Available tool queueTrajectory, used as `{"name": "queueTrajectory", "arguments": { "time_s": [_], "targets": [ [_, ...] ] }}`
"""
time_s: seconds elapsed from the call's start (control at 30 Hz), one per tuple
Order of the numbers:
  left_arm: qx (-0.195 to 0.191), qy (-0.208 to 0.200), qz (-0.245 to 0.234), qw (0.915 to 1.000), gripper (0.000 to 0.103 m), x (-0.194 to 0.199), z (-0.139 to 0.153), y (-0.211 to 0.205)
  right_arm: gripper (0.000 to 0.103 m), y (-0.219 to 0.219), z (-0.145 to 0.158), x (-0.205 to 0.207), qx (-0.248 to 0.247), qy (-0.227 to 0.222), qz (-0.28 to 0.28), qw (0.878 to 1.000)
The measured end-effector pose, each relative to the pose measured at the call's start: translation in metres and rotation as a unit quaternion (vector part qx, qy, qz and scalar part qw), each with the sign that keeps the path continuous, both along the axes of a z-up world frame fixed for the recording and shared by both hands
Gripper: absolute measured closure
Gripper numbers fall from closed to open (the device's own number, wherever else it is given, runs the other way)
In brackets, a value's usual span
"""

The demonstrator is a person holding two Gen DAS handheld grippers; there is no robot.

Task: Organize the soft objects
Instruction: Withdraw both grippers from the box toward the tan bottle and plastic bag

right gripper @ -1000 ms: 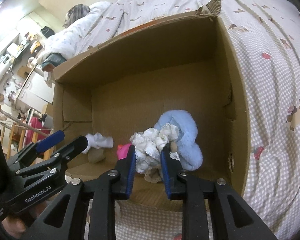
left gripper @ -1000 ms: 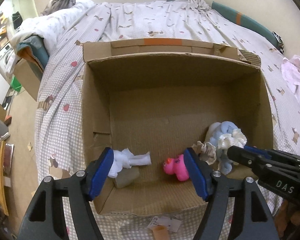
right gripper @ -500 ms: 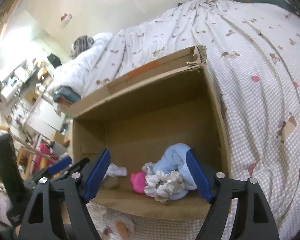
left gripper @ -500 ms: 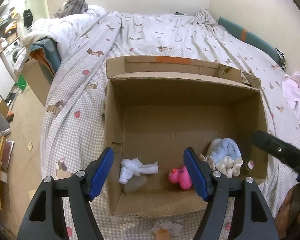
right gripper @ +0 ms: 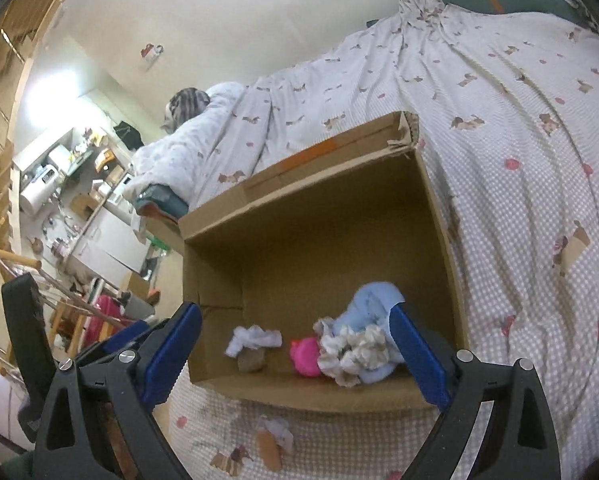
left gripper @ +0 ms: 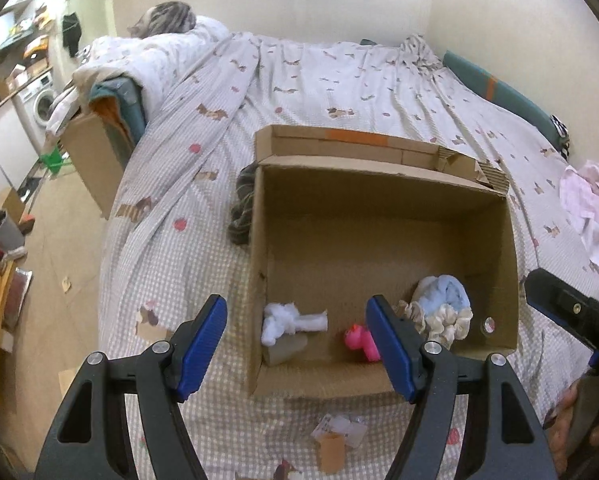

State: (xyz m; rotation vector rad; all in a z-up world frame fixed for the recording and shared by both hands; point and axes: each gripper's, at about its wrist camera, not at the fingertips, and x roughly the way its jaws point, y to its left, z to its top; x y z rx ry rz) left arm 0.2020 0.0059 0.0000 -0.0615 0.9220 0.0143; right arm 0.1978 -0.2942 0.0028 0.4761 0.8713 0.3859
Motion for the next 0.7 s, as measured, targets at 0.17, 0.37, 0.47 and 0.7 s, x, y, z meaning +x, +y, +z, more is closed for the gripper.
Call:
{"name": "queueTrajectory", "arguments": {
  "time_s": [0.17,0.37,0.47,0.7],
  "targets": [
    [0.001,0.008,0.01,0.9999,0.033,-0.019,-0.003,0.007,0.002,0.003,0.004,-0.014,-0.029,-0.006,0.006,1.0],
    [0.013,0.014,0.029,0.9994,0.033,-0.038,-0.007,0.017,0.002,-0.003,0.005,-0.035,-0.025,-0.007,0.004,1.0],
    [0.007,0.021,0.036,0.9991,0.033,-0.043,-0.011,0.021,0.002,-0.003,0.001,-0.044,-0.032,0.004,0.006,0.999],
    [-0.034,0.068,0.061,0.9953,0.033,-0.052,-0.032,0.036,0.002,-0.005,-0.017,-0.056,-0.051,0.051,0.0,0.997]
  ]
}}
